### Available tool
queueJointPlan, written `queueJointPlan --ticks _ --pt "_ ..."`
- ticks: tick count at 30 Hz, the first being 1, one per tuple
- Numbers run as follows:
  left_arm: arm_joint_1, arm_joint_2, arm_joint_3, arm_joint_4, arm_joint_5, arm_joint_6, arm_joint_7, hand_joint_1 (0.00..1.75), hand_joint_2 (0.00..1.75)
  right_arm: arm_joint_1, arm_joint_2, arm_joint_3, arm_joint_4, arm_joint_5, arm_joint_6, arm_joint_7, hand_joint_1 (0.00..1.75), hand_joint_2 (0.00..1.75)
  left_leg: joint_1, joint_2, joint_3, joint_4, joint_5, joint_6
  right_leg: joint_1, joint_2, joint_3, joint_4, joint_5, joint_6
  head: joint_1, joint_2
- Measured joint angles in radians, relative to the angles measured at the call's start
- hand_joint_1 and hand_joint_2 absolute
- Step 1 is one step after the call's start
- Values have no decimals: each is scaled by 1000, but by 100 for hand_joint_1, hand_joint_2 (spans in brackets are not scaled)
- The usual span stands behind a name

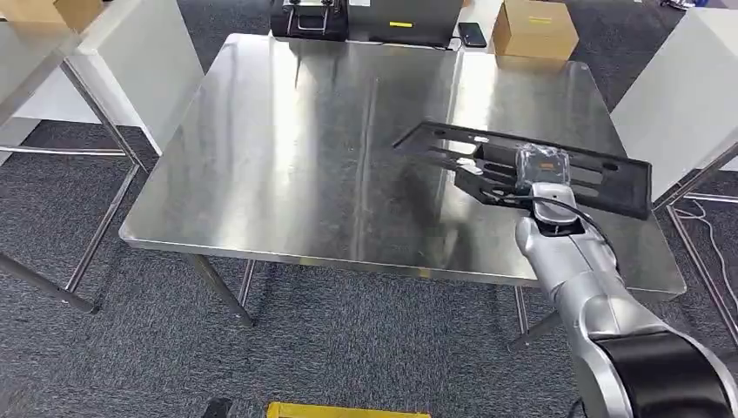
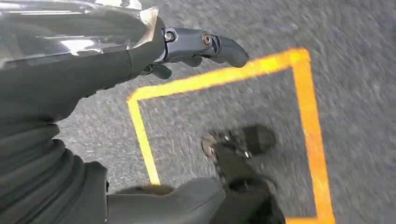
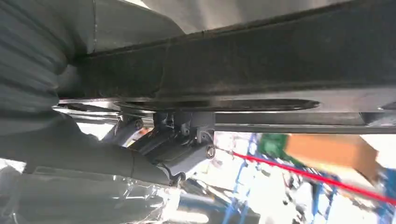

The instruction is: Take the parts from the cabinet and place them on the table.

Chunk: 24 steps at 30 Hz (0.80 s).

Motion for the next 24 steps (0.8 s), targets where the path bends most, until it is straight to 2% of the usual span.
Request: queueJointPlan --ticks 4,5,11,12,18,24 --pt "-5 2 0 0 -2 -15 -8 0 175 27 -16 -10 14 -2 -1 3 175 175 -3 2 0 0 -1 3 -2 0 -1 0 3 6 -1 0" --pt "-6 2 0 0 -1 -17 -11 0 175 30 -18 -16 17 -6 -1 5 0 0 -3 2 0 0 -1 3 -2 0 -1 0 3 6 -1 0" --pt "-8 5 0 0 11 -7 21 0 175 61 -18 -41 30 -10 -25 14 0 0 2 2 1 0 -1 3 -1 0 -2 0 3 6 -1 0" --pt "-8 5 0 0 11 -3 27 0 0 66 -18 -45 32 -8 -29 15 0 0 2 2 1 0 -1 3 -1 0 -2 0 3 6 -1 0" --pt "-7 6 0 0 5 5 84 0 0 84 -14 -60 36 9 -48 14 0 0 4 3 2 -1 0 3 1 0 -3 0 2 5 -1 0" --pt "-7 9 2 0 6 4 95 0 0 89 -9 -77 36 13 -72 -2 0 0 5 3 2 -1 0 2 1 0 -2 1 2 5 -1 0"
